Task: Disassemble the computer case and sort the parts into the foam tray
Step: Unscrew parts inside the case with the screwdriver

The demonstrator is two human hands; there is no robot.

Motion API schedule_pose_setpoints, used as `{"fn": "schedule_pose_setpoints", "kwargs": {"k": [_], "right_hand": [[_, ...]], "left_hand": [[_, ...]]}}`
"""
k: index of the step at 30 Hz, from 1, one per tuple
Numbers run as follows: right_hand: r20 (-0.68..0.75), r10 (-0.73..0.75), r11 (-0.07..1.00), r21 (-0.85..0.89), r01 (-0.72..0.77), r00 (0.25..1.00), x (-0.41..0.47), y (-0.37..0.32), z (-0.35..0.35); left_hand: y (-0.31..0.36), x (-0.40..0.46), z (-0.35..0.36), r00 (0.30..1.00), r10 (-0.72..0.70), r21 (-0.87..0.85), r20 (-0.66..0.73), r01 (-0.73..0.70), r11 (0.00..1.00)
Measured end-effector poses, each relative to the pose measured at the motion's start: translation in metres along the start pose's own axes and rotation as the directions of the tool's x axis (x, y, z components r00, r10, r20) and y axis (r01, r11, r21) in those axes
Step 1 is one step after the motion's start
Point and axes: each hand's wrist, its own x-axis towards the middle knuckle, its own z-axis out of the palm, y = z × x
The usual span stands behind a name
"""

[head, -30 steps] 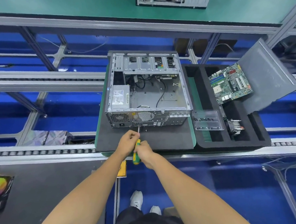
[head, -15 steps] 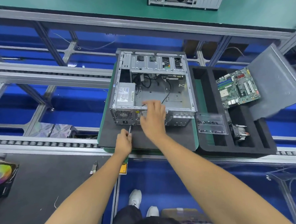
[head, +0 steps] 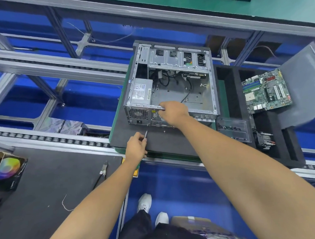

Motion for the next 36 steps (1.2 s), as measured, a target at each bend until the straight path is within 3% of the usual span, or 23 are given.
{"fn": "schedule_pose_setpoints", "kwargs": {"k": [14, 25, 32, 36], "right_hand": [[0.043, -0.052, 0.999, -0.004, 0.053, 0.998, -0.003, 0.003, 0.002], [0.205, -0.140, 0.986, -0.059, 0.155, 0.969, 0.006, 0.000, -0.006], [0.203, -0.105, 0.994, -0.018, 0.111, 0.974, 0.008, 0.001, -0.002], [0.198, -0.099, 0.994, -0.024, 0.105, 0.975, 0.006, -0.001, -0.001]], "left_hand": [[-0.005, -0.013, 0.006, 0.996, 0.048, -0.030, -0.074, -0.050, 0.998], [-0.005, -0.016, 0.016, 0.992, 0.021, -0.051, -0.127, -0.028, 0.998], [-0.001, -0.015, 0.016, 0.988, 0.066, 0.066, -0.138, -0.057, 0.996], [0.005, -0.013, 0.017, 0.995, -0.043, 0.064, -0.086, 0.048, 0.997]]}}
